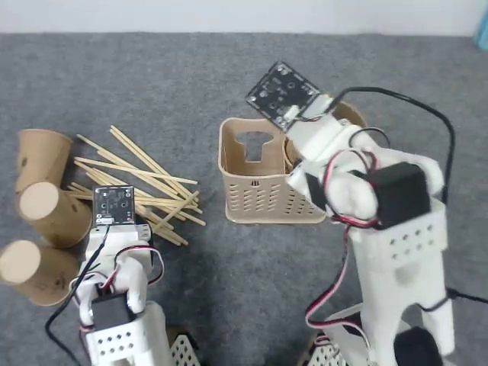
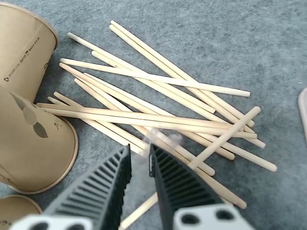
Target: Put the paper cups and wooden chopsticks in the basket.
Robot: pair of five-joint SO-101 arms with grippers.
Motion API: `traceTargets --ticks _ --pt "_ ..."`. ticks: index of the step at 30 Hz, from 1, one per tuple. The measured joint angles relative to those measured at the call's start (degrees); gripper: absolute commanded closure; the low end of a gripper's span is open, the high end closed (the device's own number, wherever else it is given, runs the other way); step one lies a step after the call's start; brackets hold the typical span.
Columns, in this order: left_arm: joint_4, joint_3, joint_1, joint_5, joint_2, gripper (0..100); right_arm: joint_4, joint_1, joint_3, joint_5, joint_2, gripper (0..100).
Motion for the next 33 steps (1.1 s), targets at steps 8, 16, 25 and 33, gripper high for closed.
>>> traceTargets --ticks 8,16,25,33 --pt "0.0 0.0 0.0 0.0 0.0 94 0.0 -0.4 -2.0 -4.7 -0.4 71.3" --pt "0.0 0.0 0.0 0.0 0.0 94 0.0 -0.2 -4.0 -14.9 -8.0 92.1" --pt "0.0 0.1 0.0 0.0 0.0 94 0.0 -0.4 -2.1 -17.3 -19.7 99.4" --pt "0.0 0.4 0.0 0.0 0.0 94 -7.9 -0.4 18.5 -13.0 -32.5 98.9"
